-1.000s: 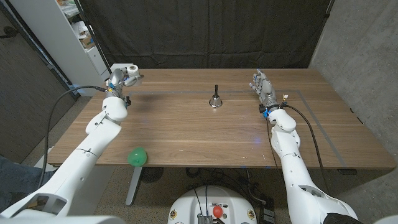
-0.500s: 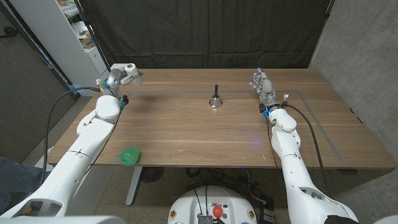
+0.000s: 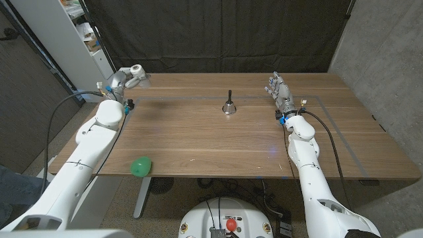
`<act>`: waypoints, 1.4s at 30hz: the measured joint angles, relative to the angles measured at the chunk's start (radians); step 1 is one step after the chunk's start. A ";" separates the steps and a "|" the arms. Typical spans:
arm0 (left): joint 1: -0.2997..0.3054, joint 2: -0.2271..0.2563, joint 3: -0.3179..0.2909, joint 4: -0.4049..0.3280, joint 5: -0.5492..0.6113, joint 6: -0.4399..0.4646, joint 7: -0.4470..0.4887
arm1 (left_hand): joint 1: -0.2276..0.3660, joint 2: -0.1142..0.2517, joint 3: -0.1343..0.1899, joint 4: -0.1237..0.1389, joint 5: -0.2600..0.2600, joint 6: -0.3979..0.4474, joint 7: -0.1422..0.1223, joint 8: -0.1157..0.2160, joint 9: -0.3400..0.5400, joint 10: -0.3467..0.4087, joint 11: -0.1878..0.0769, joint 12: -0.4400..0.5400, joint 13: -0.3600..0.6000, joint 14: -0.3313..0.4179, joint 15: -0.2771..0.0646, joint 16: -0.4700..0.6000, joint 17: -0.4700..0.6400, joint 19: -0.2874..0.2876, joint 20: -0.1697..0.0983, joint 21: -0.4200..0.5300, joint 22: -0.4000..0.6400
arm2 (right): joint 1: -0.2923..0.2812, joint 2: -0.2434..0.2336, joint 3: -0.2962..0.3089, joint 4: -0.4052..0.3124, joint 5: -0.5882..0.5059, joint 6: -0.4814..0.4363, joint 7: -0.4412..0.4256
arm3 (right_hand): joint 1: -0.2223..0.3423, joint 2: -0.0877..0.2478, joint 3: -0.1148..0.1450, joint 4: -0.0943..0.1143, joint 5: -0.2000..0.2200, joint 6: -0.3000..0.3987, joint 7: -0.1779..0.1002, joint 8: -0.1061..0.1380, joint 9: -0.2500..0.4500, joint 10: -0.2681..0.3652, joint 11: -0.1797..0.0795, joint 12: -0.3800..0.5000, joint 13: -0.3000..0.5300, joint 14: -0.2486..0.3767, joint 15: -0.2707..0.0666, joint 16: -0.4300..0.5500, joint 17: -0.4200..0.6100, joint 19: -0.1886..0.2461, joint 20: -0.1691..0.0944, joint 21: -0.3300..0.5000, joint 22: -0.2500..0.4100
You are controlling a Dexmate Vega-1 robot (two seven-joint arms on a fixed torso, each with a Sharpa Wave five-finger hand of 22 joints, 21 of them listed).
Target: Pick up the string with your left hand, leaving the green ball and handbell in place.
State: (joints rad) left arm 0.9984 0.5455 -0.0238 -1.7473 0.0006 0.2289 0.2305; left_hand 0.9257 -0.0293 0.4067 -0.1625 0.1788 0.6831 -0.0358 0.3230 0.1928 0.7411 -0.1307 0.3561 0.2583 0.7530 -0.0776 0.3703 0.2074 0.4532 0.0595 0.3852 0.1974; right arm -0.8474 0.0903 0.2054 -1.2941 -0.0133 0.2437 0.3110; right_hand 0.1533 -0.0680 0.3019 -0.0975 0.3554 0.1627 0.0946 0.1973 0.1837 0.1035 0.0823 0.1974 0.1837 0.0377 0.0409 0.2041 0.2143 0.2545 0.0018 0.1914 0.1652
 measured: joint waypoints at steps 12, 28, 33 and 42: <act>0.002 0.005 -0.002 -0.027 0.007 0.019 -0.004 | 0.000 0.000 0.000 0.000 0.000 0.011 0.000 0.003 0.000 0.010 0.000 0.004 0.004 0.007 -0.007 0.004 0.000 0.000 0.000 0.000 0.000 | -0.004 0.000 0.000 -0.007 0.004 0.002 0.001 | -0.004 0.004 0.000 0.000 0.000 0.000 0.000 0.000 0.000 0.000 0.000 0.000 0.000 0.000 0.000 0.000 0.000 0.000 0.000 0.000 0.000; 0.002 0.005 0.001 -0.058 0.018 0.041 -0.005 | 0.000 0.000 0.000 0.000 0.000 0.011 0.000 0.003 0.000 0.010 0.000 0.003 0.005 0.014 -0.004 0.003 -0.001 0.000 0.000 0.008 0.000 | -0.011 -0.002 0.005 -0.018 0.007 0.000 -0.004 | -0.001 0.007 0.000 0.000 0.000 0.011 0.000 0.000 0.000 0.011 0.000 0.000 0.000 0.005 0.005 0.000 0.000 0.011 0.003 0.000 0.000; 0.002 0.004 0.001 -0.069 0.020 0.044 -0.005 | 0.000 0.000 0.000 0.000 0.003 0.011 0.000 0.003 0.000 0.010 0.000 0.003 0.004 0.014 -0.004 0.007 0.005 0.000 0.000 0.008 0.000 | -0.011 -0.002 0.006 -0.018 0.011 0.000 -0.005 | -0.001 0.007 0.000 0.000 0.000 0.011 0.000 0.000 0.000 0.011 0.000 0.000 0.000 0.013 0.005 0.008 0.000 0.018 0.003 0.000 0.000; 0.002 0.005 0.000 -0.072 0.021 0.045 -0.009 | 0.000 0.000 0.000 0.000 0.003 0.011 0.000 0.002 0.000 0.010 0.000 0.002 0.009 0.014 -0.004 0.008 0.005 0.000 0.000 0.008 0.000 | -0.011 0.001 0.005 -0.015 0.012 -0.001 -0.009 | -0.001 0.007 -0.005 0.000 0.000 0.014 -0.004 0.000 0.000 0.020 -0.002 0.000 0.000 0.018 0.007 0.008 0.000 0.018 0.003 0.000 0.000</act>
State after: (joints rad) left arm 1.0005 0.5504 -0.0234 -1.8192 0.0216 0.2743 0.2211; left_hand 0.9256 -0.0293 0.4065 -0.1627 0.1821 0.6942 -0.0355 0.3250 0.1928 0.7516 -0.1306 0.3579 0.2675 0.7668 -0.0813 0.3778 0.2125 0.4532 0.0594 0.3928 0.1973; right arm -0.8580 0.0911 0.2106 -1.3093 -0.0011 0.2431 0.3024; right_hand 0.1521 -0.0614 0.2964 -0.0978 0.3554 0.1771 0.0911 0.1973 0.1837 0.1237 0.0806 0.1974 0.1837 0.0558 0.0480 0.2117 0.2143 0.2726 0.0053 0.1914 0.1651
